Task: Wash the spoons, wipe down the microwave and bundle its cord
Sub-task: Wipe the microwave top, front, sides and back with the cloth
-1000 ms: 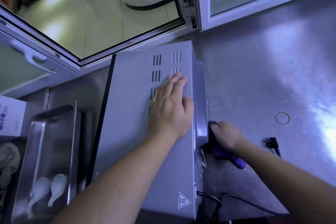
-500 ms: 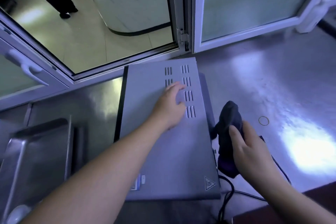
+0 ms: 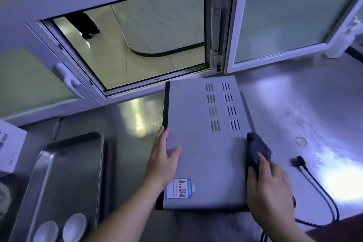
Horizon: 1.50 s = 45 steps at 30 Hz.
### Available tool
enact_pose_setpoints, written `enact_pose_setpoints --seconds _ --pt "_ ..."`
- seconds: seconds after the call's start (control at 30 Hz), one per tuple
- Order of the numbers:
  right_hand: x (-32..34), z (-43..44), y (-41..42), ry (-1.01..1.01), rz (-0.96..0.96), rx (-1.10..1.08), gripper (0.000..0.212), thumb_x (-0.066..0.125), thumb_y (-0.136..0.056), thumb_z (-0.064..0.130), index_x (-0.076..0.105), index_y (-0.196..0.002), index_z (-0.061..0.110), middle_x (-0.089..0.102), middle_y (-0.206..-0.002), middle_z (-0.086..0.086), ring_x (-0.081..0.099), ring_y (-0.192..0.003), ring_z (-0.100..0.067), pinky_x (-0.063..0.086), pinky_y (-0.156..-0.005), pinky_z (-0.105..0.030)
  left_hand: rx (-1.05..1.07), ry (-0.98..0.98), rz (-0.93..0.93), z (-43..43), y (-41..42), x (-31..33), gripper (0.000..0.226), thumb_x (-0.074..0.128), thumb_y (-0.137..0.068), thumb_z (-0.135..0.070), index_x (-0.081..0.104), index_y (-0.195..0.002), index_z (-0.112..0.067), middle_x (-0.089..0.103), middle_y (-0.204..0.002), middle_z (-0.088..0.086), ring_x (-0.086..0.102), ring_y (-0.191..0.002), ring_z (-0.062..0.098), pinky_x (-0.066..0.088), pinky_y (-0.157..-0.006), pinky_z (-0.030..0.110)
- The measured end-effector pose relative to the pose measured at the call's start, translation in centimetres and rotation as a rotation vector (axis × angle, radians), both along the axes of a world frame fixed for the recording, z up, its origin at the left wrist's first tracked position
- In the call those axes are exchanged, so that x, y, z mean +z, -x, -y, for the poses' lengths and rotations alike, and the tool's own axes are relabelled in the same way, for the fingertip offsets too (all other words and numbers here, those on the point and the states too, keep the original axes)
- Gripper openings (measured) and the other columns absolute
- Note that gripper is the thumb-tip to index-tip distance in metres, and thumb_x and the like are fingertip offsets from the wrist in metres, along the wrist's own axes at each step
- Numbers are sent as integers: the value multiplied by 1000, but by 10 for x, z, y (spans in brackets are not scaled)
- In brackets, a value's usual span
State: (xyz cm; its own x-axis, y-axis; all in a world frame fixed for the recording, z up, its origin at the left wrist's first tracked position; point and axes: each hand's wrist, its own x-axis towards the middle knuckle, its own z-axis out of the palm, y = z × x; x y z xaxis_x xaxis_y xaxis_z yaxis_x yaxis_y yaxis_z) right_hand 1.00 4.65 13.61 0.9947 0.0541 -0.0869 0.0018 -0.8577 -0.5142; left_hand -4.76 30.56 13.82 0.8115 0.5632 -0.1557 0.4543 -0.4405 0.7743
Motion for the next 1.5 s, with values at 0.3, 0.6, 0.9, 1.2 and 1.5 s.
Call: enact_pose_setpoints --seconds 0.3,0.6,0.9,1.2,1.5 --pt "0 10 -20 16 117 141 51 42 -93 45 56 -135 19 59 -114 -13 52 -107 -37 47 -89 -49 43 1 -29 13 4 -3 61 40 -107 -20 21 -163 -34 0 -167 -31 7 -150 -13 15 -113 16" --pt "11 33 -141 49 160 572 37 51 -94 29 65 -128 21 63 -116 -5 55 -108 -32 43 -88 -37 289 -90 -88 123 14 -11 80 33 -99 -47 4 -166 -14 -18 -171 -6 -9 -159 18 1 -128 37" --pt "10 25 -226 112 345 804 37 36 -95 42 56 -120 22 67 -107 -12 58 -95 -39 51 -83 -46 153 66 -387 168 15 21 92 48 -102 -45 -17 -163 -24 -47 -153 -11 -31 -154 22 -7 -127 39" --pt "9 49 -185 57 480 467 37 37 -102 30 60 -116 5 65 -101 -19 52 -91 -43 43 -80 -50 88 -370 -172 77 43 2 57 34 -96 -54 51 -144 -27 25 -167 -1 16 -159 23 28 -123 48" --pt "1 44 -70 -18 200 198 38 34 -106 36 58 -131 20 57 -132 -10 42 -118 -38 37 -103 -49 -205 -627 -237 -54 8 5 72 19 -97 -61 23 -163 -33 9 -173 -12 -2 -159 7 5 -129 37"
